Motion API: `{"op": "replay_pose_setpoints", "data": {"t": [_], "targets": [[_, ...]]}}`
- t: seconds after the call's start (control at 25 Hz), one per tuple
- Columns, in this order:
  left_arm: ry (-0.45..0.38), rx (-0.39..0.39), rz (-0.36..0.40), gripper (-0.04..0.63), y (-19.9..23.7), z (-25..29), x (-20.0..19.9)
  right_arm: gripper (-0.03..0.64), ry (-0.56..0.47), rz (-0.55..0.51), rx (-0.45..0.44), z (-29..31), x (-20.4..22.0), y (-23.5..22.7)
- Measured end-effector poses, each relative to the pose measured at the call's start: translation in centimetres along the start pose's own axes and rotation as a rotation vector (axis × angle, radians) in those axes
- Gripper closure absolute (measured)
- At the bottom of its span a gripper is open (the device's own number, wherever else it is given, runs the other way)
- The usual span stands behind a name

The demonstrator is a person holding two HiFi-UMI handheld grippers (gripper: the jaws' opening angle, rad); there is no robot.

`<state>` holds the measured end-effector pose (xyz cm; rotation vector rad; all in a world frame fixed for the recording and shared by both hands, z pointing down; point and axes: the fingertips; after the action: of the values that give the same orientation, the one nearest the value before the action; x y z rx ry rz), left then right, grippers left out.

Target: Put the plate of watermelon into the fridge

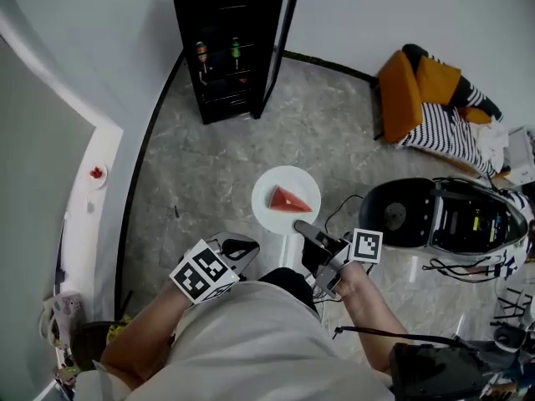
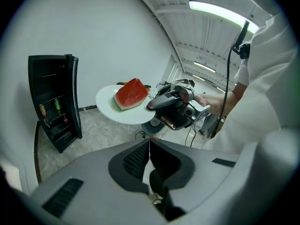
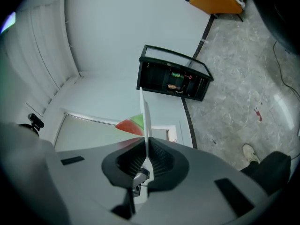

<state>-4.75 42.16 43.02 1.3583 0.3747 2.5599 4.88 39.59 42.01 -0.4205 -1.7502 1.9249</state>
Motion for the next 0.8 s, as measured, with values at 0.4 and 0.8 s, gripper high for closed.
{"op": "replay_pose_setpoints", "data": {"t": [0.4, 0.8], "targets": [[-0.043, -0.091, -0.076, 0.583, 11.0, -1.8, -2.5, 0.594, 0.075, 0.018, 0.001, 11.9, -6.0, -1.1], [-0.079, -0.182, -0.128, 0.581, 22.4, 0.5, -10.8, 0.594, 0.176, -0.025, 0.010, 23.0, -18.1, -2.2]]}}
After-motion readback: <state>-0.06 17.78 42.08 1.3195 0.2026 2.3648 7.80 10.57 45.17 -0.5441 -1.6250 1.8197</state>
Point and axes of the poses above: the fingertips, and each gripper's own axes: z forward along the fingers, y to its left, x out of its underside, and after that the axes turned 4 degrees about -y, right-handed
